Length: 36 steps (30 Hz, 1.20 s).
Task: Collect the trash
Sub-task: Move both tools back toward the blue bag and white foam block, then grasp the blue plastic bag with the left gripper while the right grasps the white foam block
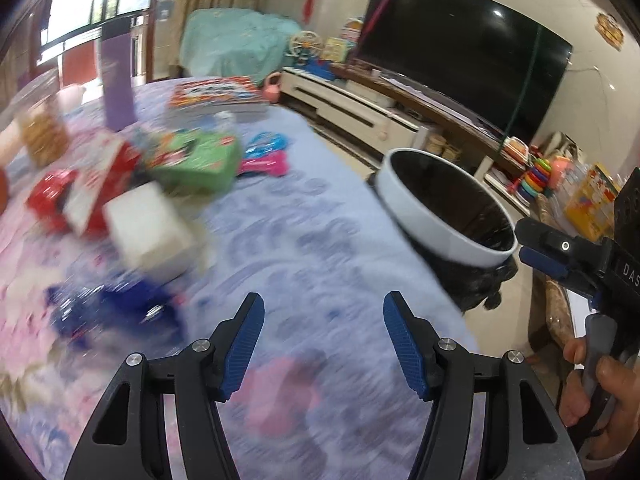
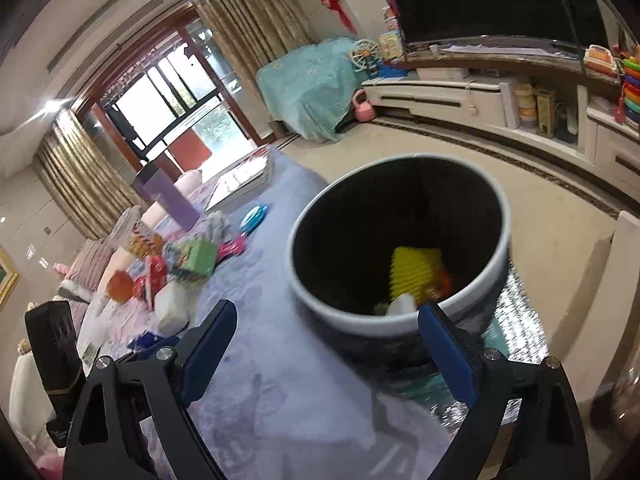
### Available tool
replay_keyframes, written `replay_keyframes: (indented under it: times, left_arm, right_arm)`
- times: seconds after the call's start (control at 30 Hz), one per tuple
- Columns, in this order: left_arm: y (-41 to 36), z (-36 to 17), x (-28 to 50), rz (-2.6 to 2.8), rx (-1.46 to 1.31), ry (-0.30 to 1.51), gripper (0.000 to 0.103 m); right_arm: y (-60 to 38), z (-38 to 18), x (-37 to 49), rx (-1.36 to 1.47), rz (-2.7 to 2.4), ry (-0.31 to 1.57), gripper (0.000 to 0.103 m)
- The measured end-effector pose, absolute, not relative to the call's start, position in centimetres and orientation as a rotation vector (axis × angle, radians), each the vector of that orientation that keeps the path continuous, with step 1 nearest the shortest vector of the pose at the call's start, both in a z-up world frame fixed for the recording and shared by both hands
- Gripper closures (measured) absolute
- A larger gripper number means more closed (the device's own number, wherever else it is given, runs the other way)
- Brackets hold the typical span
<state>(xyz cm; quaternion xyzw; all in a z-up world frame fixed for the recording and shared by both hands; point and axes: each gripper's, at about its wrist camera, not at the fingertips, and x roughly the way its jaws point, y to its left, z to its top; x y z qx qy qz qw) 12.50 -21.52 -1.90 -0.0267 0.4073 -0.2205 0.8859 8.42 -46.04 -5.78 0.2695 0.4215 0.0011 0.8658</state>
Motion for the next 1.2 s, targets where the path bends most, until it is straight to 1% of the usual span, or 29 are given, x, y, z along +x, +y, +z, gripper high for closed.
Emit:
replay_keyframes:
  times: [0.33, 0.7, 0.97, 1.2]
  left_arm:
    - [-15.6, -1.0, 8.4, -0.349, -0.104, 0.838, 0.041]
    - [-11.6, -1.1, 9.9, -0.154, -0.142, 0.852, 0.041]
    - [-6.0, -2.1, 10.3, -0.030, -0.185, 0.877, 0.041]
    - [-4.1, -2.2, 11.3, -0.040, -0.226, 0.883, 0.041]
  right_arm:
    - [-41.2, -5.9, 8.5, 0.541, 0.076, 0.901, 0.010]
    - [-36.8, -6.1, 9.9, 0.516, 0.146, 0.923, 0.010]
    - [-32.4, -7.9, 12.3, 0.490, 0.239, 0.970, 0.010]
    - [-27.8, -9.4, 15.1, 0.394, 0.318, 1.009, 0.010]
